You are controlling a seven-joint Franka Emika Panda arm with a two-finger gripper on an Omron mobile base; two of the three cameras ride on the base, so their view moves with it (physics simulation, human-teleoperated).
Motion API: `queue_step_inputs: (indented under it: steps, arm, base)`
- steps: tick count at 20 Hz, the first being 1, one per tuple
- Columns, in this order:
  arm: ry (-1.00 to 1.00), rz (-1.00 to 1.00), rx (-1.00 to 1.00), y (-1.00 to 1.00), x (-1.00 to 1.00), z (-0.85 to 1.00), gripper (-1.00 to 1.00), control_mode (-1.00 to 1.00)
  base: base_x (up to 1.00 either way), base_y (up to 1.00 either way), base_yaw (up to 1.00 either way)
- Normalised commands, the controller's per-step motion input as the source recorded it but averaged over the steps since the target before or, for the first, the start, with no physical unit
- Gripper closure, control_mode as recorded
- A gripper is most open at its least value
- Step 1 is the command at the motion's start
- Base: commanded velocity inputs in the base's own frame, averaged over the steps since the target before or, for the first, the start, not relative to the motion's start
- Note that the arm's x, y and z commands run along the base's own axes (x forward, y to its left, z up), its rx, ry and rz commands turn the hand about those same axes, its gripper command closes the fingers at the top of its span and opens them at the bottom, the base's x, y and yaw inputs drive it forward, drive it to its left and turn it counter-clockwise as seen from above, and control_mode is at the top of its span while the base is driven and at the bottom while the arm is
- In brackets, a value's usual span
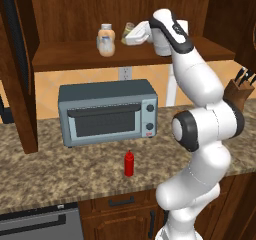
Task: Put the shaker and condiment bottle from the counter next to their counterparts in the cabinet.
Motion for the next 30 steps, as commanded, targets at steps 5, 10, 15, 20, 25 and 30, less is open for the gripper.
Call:
queue_step_inputs:
  steps: [5, 10, 15, 20, 25, 30]
  arm:
    - [0.00, 0.02, -0.07, 0.05, 0.21, -0.15, 1.00, -1.00]
    - [0.00, 0.03, -0.02, 0.01, 0.26, -0.03, 1.00, -1.00]
    - [0.00, 0.03, -0.01, 0.00, 0.16, 0.00, 1.00, -1.00]
    - [0.00, 0.03, -0.02, 0.02, 0.06, -0.03, -1.00, -1.00]
    - [0.00, 0.01, -0.02, 0.00, 0.00, 0.00, -1.00, -1.00]
    - [0.00, 0.00, 0.00, 0.00, -0.17, 0.03, -1.00, -1.00]
  base:
    - [0.00, 0.00, 0.00]
    - [0.00, 0.00, 0.00]
    - [0.00, 0.00, 0.00]
    - [0.00, 0.00, 0.00]
    - [0.00, 0.00, 0.00]
    - [0.00, 0.00, 0.00]
